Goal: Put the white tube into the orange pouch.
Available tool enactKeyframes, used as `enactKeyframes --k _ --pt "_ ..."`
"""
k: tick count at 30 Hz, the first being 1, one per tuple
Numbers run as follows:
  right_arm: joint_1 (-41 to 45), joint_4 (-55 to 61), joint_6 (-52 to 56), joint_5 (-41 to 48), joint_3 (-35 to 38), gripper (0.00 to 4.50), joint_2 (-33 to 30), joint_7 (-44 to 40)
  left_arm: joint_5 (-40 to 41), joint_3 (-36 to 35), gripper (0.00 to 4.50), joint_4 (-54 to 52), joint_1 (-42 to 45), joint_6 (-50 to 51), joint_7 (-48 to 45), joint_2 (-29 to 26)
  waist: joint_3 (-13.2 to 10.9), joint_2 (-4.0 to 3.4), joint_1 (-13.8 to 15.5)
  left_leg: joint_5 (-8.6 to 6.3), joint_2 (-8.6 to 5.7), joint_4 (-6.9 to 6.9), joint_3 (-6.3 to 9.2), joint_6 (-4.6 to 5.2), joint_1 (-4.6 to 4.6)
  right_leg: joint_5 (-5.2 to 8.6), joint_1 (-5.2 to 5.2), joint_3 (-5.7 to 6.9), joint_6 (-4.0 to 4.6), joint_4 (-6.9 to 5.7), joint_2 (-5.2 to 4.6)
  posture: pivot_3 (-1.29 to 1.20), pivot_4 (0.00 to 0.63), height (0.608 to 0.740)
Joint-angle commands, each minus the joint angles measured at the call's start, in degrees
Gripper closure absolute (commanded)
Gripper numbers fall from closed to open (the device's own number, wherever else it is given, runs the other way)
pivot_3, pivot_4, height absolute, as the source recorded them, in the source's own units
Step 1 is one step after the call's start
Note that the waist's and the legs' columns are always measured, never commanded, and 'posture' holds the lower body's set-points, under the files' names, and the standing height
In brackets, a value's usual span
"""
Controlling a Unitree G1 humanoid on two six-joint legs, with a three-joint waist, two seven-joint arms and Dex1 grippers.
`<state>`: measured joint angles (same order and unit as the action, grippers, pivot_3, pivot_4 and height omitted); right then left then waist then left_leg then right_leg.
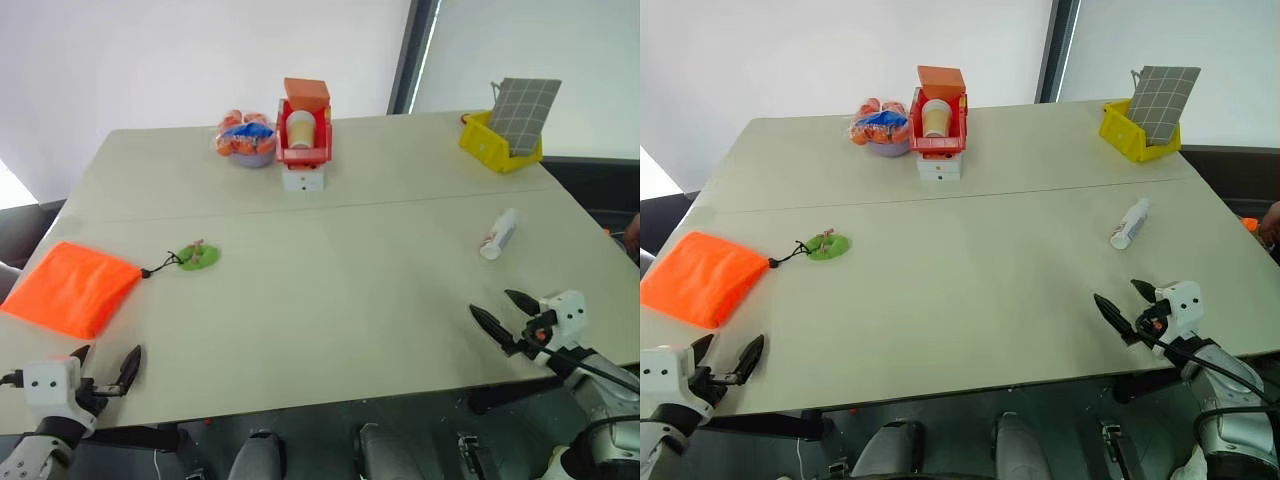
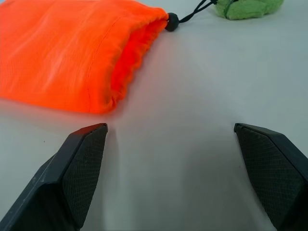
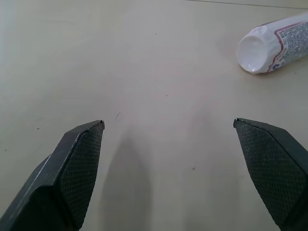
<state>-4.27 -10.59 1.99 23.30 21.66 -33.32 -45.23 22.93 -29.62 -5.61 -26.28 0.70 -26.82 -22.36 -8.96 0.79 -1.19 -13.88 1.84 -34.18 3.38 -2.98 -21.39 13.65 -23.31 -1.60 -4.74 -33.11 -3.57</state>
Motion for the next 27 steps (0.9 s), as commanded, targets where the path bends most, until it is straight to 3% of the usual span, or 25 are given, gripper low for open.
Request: enactKeyframes --k 1,16,21,27 --pt "0.87 -0.05 -1.66 0.23 0.91 0.03 -0.41 -0.38 -0.25 -0.84 0.00 0.33 -0.17 0.24 0.53 -0.03 0.00 -0.01 0.01 0.00 0.00 0.00 0.00 0.00 0.00 0.00 0.00 0.00 0.00 0.00 0.00 0.00 0.150 0.740" --pt "1.56 -1.88 -2.84 0.40 0.44 0.03 -0.17 -1.73 -0.13 0.55 0.00 -1.77 0.49 2.57 1.22 -0.05 0.06 -0.10 0.12 0.09 0.00 0.00 0.01 0.15 0.01 0.00 0.01 0.00 0.00 -0.06 0.01 0.00 0.150 0.740" --pt "1.28 -0.28 -2.11 0.78 -0.82 0.03 0.36 -2.77 -7.67 6.87 0.00 -8.43 2.16 -3.01 3.53 1.79 0.04 -0.04 0.41 0.09 -0.02 -0.02 0.01 0.15 0.00 0.00 0.07 -0.01 0.01 -0.05 0.00 0.00 0.150 0.740" --pt "1.90 5.31 1.10 2.64 -3.98 0.03 1.08 -4.48 -27.34 14.00 0.00 -11.87 6.32 -6.17 14.06 1.88 0.06 -0.02 0.38 0.12 -0.02 -0.02 0.01 0.19 0.01 -0.02 0.29 -0.02 0.01 -0.28 0.03 0.00 0.150 0.740"
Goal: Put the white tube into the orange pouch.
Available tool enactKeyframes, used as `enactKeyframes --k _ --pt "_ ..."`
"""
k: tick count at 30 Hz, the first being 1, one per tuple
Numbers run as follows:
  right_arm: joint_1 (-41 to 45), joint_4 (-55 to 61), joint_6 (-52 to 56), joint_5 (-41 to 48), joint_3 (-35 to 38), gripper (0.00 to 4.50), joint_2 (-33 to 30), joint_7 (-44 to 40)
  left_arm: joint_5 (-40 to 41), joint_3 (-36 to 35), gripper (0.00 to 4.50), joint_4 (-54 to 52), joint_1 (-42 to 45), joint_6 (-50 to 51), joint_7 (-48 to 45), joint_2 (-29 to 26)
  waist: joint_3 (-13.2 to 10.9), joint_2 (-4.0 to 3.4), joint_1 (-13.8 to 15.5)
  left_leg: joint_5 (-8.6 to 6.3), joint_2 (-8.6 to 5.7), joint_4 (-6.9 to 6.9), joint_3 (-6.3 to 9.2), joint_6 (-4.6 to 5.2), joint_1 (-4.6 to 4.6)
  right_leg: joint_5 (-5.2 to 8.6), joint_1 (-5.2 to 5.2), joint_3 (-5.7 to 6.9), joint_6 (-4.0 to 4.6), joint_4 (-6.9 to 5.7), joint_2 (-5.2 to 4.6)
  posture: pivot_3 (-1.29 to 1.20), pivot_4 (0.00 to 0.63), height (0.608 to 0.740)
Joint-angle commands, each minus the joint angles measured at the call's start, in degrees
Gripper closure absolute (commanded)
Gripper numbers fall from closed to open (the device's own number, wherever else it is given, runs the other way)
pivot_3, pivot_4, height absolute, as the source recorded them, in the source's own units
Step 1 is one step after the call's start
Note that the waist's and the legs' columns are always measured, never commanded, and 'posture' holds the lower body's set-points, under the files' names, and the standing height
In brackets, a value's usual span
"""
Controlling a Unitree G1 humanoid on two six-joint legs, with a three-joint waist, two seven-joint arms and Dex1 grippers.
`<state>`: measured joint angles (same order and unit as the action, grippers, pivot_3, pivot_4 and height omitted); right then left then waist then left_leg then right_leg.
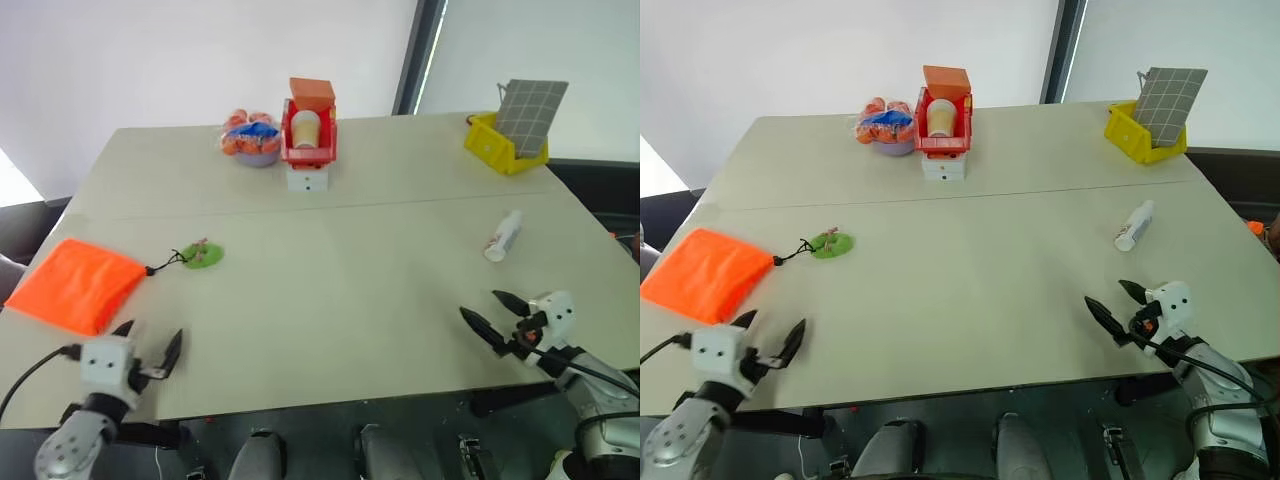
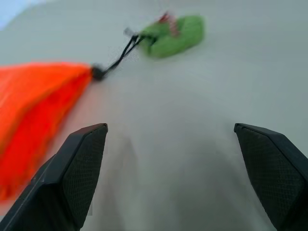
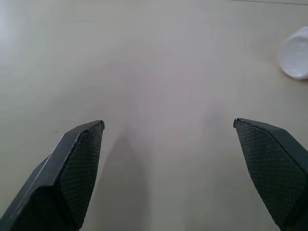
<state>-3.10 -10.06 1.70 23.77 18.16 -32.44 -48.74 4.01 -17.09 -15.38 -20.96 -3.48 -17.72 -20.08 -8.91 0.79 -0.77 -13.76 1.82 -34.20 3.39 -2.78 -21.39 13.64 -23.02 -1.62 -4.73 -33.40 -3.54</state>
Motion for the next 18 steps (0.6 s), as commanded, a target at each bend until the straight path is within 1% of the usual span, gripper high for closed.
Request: enactKeyframes --k 1,5,10,11,13,14,18 --pt "0.28 7.95 3.22 3.05 -1.82 0.03 0.20 -1.62 -11.78 2.50 0.00 -2.62 2.19 -0.75 7.05 -0.24 0.03 -0.04 -0.07 0.00 0.00 0.00 0.01 0.00 0.01 0.00 -0.01 0.00 -0.01 -0.05 0.02 0.00 0.150 0.740" --pt "-0.41 16.65 8.90 5.23 -5.87 0.03 0.44 -2.27 -20.32 4.53 0.00 -3.32 5.08 3.61 11.89 -0.16 0.07 0.05 -0.07 0.01 0.02 0.05 0.09 0.01 0.06 -0.01 -0.11 0.00 -0.02 -0.38 0.11 0.00 0.150 0.740" --pt "-0.83 24.95 14.55 6.53 -11.29 0.03 0.20 -2.54 -26.73 4.46 0.00 -4.32 6.78 7.81 15.39 -0.70 0.09 0.16 0.03 0.00 0.03 0.07 0.17 0.02 0.08 0.00 -0.23 0.07 -0.03 -0.68 0.13 0.00 0.150 0.740" --pt "-0.80 26.96 15.90 6.79 -13.24 0.03 0.24 -2.83 -28.06 3.89 0.00 -4.29 7.30 9.11 16.14 -1.01 0.09 0.18 0.04 0.00 0.03 0.07 0.18 0.02 0.08 0.00 -0.23 0.08 -0.03 -0.68 0.13 0.00 0.150 0.740" --pt "0.06 30.44 17.69 6.08 -18.37 0.03 1.10 -3.06 -29.88 0.38 0.00 -2.50 8.19 12.49 18.06 -2.62 0.09 0.30 0.00 0.00 0.03 0.06 0.18 0.01 0.08 0.00 -0.23 0.08 -0.03 -0.68 0.12 0.00 0.150 0.740" --pt "0.62 31.03 18.00 5.80 -19.78 0.03 1.61 -2.84 -30.42 -1.10 0.00 -1.77 8.35 13.79 18.68 -3.49 0.11 0.37 -0.07 0.00 0.03 0.06 0.22 0.01 0.08 0.00 -0.24 0.11 -0.03 -0.69 0.12 0.00 0.150 0.740" --pt "1.52 30.33 17.74 4.92 -21.50 0.03 2.46 -2.00 -30.32 -4.69 0.00 -1.02 8.44 17.58 19.30 -5.01 0.11 0.38 -0.12 0.00 0.02 0.06 0.23 0.01 0.08 0.00 -0.28 0.18 -0.03 -0.67 0.02 0.00 0.150 0.740"
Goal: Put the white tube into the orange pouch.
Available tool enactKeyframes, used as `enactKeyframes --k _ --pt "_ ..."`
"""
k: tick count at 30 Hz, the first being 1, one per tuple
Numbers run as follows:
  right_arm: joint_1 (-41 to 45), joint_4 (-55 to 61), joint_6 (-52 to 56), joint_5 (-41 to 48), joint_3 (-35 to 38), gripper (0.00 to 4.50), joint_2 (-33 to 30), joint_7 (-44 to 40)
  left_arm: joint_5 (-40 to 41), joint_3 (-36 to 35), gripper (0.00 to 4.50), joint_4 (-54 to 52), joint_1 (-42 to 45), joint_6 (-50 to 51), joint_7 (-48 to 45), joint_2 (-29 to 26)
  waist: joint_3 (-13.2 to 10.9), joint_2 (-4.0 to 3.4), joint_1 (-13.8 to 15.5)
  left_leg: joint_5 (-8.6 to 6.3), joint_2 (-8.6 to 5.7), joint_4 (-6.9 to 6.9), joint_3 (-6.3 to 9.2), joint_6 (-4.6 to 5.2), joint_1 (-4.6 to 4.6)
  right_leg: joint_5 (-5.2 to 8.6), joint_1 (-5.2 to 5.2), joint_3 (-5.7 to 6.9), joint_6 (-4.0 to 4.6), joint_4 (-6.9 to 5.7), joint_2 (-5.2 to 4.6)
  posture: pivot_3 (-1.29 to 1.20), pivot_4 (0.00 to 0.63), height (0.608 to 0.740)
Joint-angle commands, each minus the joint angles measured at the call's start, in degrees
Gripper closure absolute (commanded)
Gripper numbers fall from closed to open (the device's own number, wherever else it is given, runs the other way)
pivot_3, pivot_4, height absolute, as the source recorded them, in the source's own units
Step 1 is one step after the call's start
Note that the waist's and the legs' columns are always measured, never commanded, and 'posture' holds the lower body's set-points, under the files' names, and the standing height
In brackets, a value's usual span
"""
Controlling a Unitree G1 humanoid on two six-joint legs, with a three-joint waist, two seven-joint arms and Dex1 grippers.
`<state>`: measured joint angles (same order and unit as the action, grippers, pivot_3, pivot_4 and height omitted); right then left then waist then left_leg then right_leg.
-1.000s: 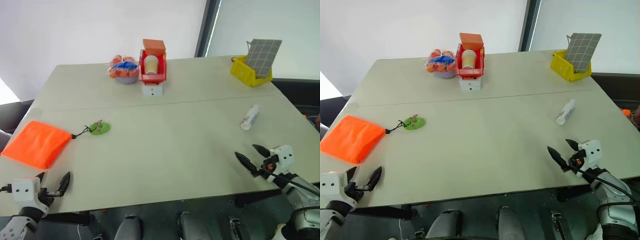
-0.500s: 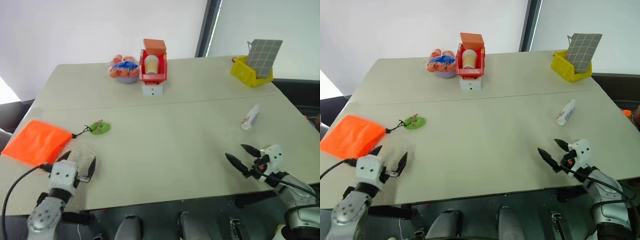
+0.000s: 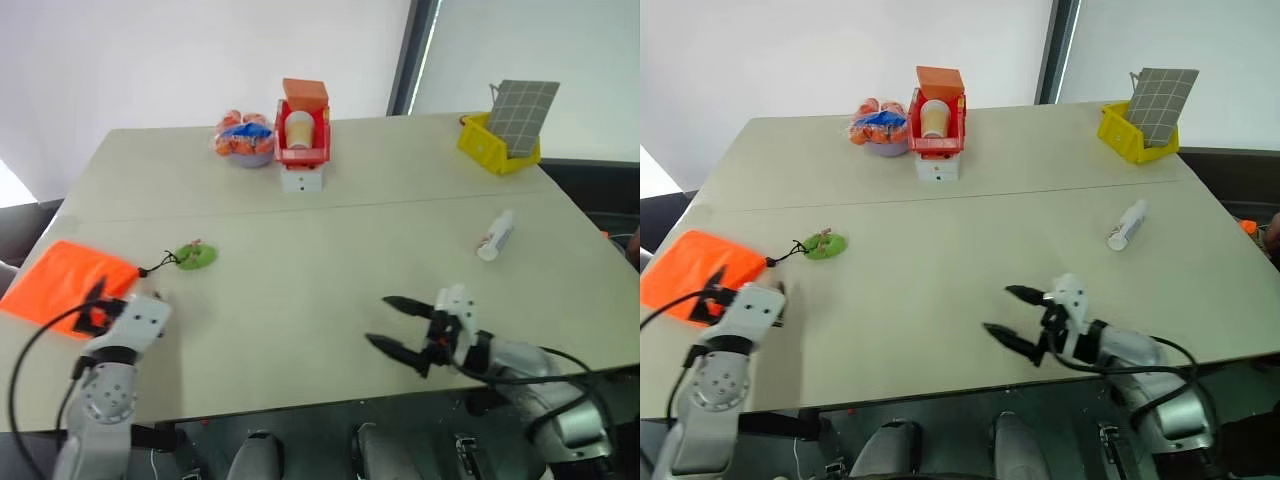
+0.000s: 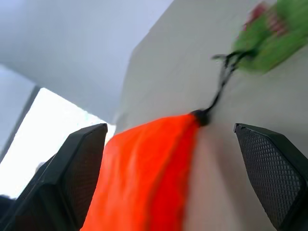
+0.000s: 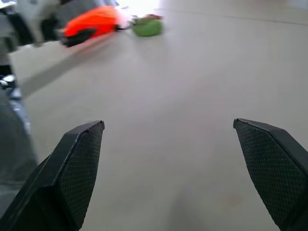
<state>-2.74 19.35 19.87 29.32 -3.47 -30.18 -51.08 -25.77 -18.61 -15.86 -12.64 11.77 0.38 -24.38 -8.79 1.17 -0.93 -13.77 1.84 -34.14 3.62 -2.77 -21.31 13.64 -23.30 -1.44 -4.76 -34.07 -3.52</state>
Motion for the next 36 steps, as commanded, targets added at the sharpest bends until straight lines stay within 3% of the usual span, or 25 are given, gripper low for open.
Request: enactKeyframes --k 1,10,21,36 --pt "1.40 0.71 -0.45 -0.83 -0.27 0.03 0.31 0.47 -0.56 -4.00 0.00 -0.36 0.23 3.26 1.26 -1.08 0.00 0.05 0.14 0.00 -0.02 -0.01 -0.03 0.00 0.00 0.00 -0.04 0.00 0.00 0.02 -0.04 0.00 0.150 0.740" --pt "3.11 0.05 -0.57 -1.50 -0.59 0.03 0.98 1.55 0.55 -5.44 0.00 1.76 0.52 6.69 -0.20 -3.57 0.12 0.26 0.17 0.00 0.00 0.01 -0.02 -0.01 -0.03 -0.01 -0.04 0.03 0.01 -0.01 -0.05 0.00 0.150 0.740" --pt "2.38 0.93 -0.23 -1.38 -1.00 0.03 1.50 2.29 0.24 0.62 0.00 -0.58 0.79 3.82 -1.80 -2.62 0.14 0.29 0.27 0.00 0.00 0.02 -0.02 0.00 -0.04 -0.01 -0.03 0.03 0.02 -0.02 -0.05 0.00 0.150 0.740" --pt "2.61 0.49 -0.95 -1.71 -0.71 0.03 2.45 2.70 0.07 -0.50 0.00 5.54 3.32 8.08 -1.32 -6.05 0.14 0.29 0.20 0.00 0.01 0.03 -0.01 0.01 -0.03 -0.01 -0.04 0.04 0.02 -0.06 -0.02 0.00 0.150 0.740"
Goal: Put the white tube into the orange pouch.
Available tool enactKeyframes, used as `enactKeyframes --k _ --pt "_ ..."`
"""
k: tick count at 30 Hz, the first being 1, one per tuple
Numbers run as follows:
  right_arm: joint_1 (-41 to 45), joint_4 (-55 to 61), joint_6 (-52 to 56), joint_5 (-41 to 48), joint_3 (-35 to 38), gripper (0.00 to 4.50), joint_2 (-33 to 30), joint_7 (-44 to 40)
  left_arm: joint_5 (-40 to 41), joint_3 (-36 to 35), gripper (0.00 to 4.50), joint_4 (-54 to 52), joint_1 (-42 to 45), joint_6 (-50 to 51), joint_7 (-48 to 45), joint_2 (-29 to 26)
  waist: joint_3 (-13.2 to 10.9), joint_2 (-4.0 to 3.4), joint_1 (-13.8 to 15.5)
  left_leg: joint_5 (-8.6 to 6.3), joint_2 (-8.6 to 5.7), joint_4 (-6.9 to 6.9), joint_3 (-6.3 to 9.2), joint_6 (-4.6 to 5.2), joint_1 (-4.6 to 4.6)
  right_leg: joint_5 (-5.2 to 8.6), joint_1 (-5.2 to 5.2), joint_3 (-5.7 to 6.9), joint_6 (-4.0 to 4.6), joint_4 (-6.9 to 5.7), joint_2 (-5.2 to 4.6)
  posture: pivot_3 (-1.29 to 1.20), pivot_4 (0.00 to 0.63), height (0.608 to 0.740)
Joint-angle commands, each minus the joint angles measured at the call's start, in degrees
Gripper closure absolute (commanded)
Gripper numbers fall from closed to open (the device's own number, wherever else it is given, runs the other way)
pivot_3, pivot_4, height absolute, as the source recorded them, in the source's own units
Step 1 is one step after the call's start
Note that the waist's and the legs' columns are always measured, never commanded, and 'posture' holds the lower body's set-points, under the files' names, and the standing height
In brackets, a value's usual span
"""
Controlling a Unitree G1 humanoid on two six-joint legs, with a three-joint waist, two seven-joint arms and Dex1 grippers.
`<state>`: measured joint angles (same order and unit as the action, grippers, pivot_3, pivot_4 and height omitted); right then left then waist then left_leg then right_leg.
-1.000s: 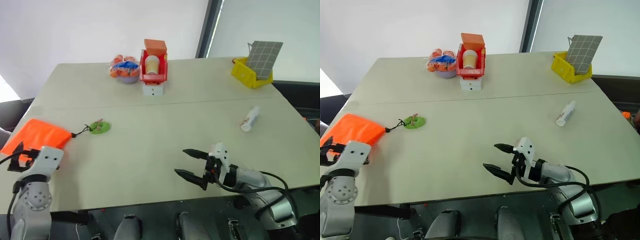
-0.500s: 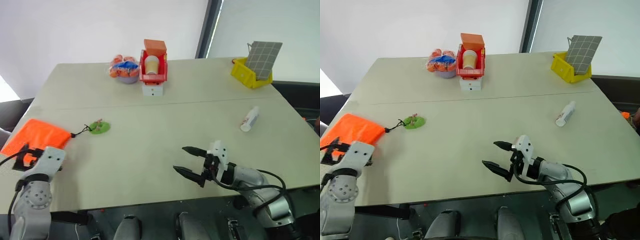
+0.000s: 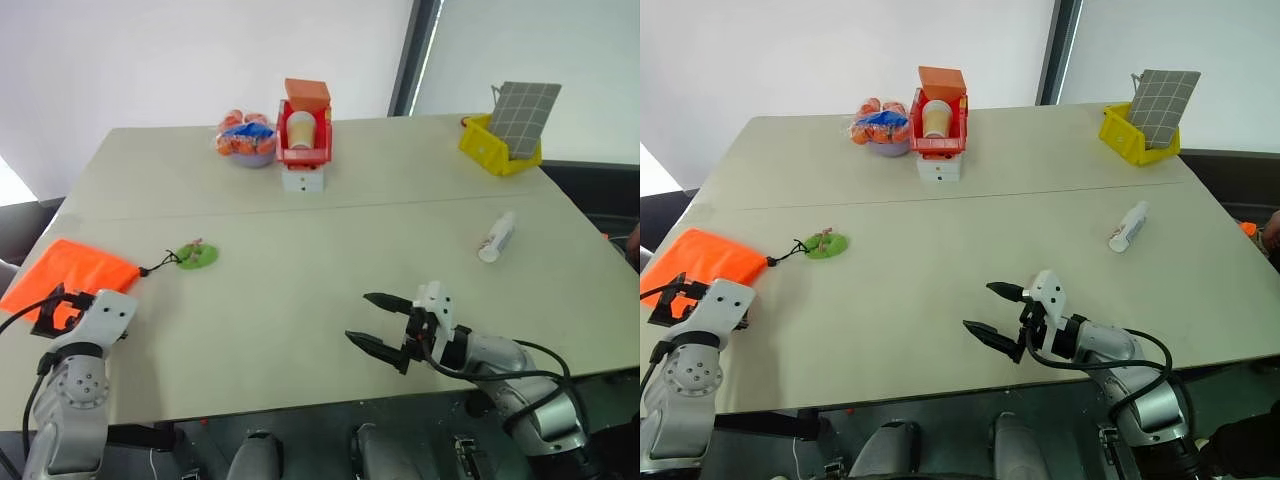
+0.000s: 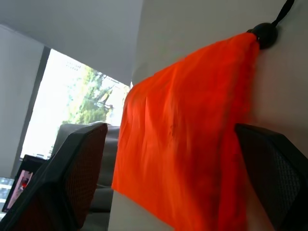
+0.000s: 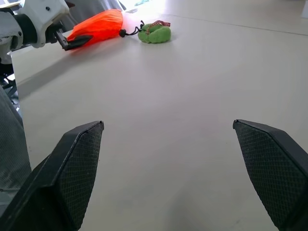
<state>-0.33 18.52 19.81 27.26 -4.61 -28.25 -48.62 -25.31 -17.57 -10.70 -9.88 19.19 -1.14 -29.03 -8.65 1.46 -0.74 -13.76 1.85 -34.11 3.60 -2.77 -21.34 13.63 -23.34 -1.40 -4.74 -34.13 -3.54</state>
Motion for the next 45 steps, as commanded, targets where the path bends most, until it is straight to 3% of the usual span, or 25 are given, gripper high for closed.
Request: enactKeyframes --k 1,3,5,7,9,10,11,13,14,19,23,28,40,45 --pt "0.21 1.28 -0.93 0.31 0.49 0.03 0.58 0.29 0.00 -1.70 0.00 0.71 0.73 0.81 0.19 -1.40 0.00 0.00 0.00 0.00 0.00 0.00 0.00 0.00 0.00 0.00 0.00 0.00 0.00 0.00 0.00 0.00 0.150 0.740" --pt "0.21 1.15 -1.05 0.18 0.54 0.03 0.68 0.38 0.56 -1.94 0.00 1.13 1.10 1.04 0.26 -1.34 0.00 0.00 0.01 0.00 0.00 0.00 0.00 0.00 0.00 0.00 0.00 0.00 0.00 0.00 0.00 0.00 0.150 0.740" --pt "0.15 0.95 -1.27 0.03 0.54 0.00 0.76 0.51 0.71 -2.20 0.52 1.27 1.44 0.65 0.67 -1.53 0.00 0.00 0.02 0.00 0.00 0.00 0.00 0.00 0.00 0.00 0.00 0.00 0.00 0.00 0.00 0.00 0.150 0.740" --pt "-0.06 0.99 -1.34 0.06 0.56 0.00 0.85 0.68 0.71 -2.59 1.28 1.19 1.43 0.12 1.11 -1.80 0.00 0.01 0.03 0.00 0.00 0.00 0.00 0.00 0.00 0.00 0.01 0.00 0.00 -0.01 0.00 0.00 0.150 0.740" --pt "-0.38 1.11 -1.42 0.06 0.57 0.00 0.93 0.82 0.51 -3.04 2.39 1.33 1.33 -0.13 1.39 -2.23 0.00 0.01 0.01 0.00 0.00 0.00 0.00 0.00 0.00 0.00 0.00 0.00 0.00 -0.01 0.00 0.00 0.150 0.740" --pt "-0.55 1.14 -1.51 0.01 0.55 0.00 0.93 0.83 0.54 -3.29 2.65 1.53 1.35 -0.25 1.48 -2.42 0.00 0.00 0.01 0.00 0.00 0.00 0.00 0.00 0.00 0.00 0.00 0.00 0.00 -0.01 0.00 0.00 0.150 0.740" --pt "-0.71 1.14 -1.60 0.02 0.56 0.00 0.94 0.84 0.62 -3.53 3.36 1.85 1.48 -0.36 1.61 -2.68 0.00 0.00 0.02 0.00 0.00 0.00 0.00 0.00 0.00 0.00 0.00 0.00 0.00 -0.01 0.00 0.00 0.150 0.740" --pt "-0.88 1.10 -1.77 0.00 0.54 0.00 0.95 0.89 1.06 -4.06 4.32 2.38 1.91 -0.05 1.91 -2.86 0.00 -0.01 0.03 0.00 0.00 0.01 0.00 0.00 0.00 0.00 0.00 0.00 0.00 -0.01 -0.01 0.00 0.150 0.740" --pt "-0.92 1.08 -1.82 0.00 0.54 0.00 0.96 0.92 1.20 -4.20 4.43 2.60 2.10 0.08 1.97 -2.94 0.00 0.00 0.01 0.00 0.00 0.01 0.00 0.00 0.00 0.00 0.00 0.00 0.00 -0.01 -0.01 0.00 0.150 0.740" --pt "-0.96 0.83 -2.30 -0.12 0.63 0.00 1.13 1.11 3.37 -3.92 4.43 2.82 3.83 -0.55 0.76 -2.68 0.01 0.01 0.09 0.00 0.00 0.01 0.00 0.00 0.00 0.00 0.01 0.00 0.00 -0.02 0.00 0.00 0.150 0.740" --pt "-0.95 0.54 -2.78 -0.16 0.67 0.00 1.33 1.18 9.67 -2.10 4.43 -0.94 6.96 0.00 -2.12 1.93 0.02 0.00 0.18 0.00 -0.02 -0.01 0.01 0.00 0.01 -0.01 0.06 0.02 0.00 -0.01 -0.03 0.00 0.150 0.740" --pt "-0.66 0.39 -2.94 -0.28 0.63 0.00 1.67 1.43 11.47 3.41 4.43 -5.82 10.36 -0.03 -4.23 5.96 0.04 0.03 0.14 0.01 -0.02 -0.03 0.01 0.00 0.01 -0.10 0.11 0.02 0.11 -0.03 0.01 0.00 0.150 0.740" --pt "-0.66 0.15 -3.10 -0.46 0.93 0.00 1.96 2.03 18.41 24.44 4.43 -16.22 20.06 7.32 -16.03 15.34 0.04 0.03 0.11 0.02 -0.02 -0.09 0.06 0.02 0.04 -0.04 0.17 0.00 -0.03 -0.10 0.14 0.00 0.150 0.740" --pt "-0.81 -0.09 -3.37 -0.61 1.96 0.00 1.66 2.29 21.89 27.96 4.43 -19.83 23.09 9.85 -19.47 17.19 0.04 0.02 0.09 0.02 -0.02 -0.10 0.07 0.02 0.03 -0.04 0.18 -0.02 -0.04 -0.09 0.15 0.00 0.150 0.740"
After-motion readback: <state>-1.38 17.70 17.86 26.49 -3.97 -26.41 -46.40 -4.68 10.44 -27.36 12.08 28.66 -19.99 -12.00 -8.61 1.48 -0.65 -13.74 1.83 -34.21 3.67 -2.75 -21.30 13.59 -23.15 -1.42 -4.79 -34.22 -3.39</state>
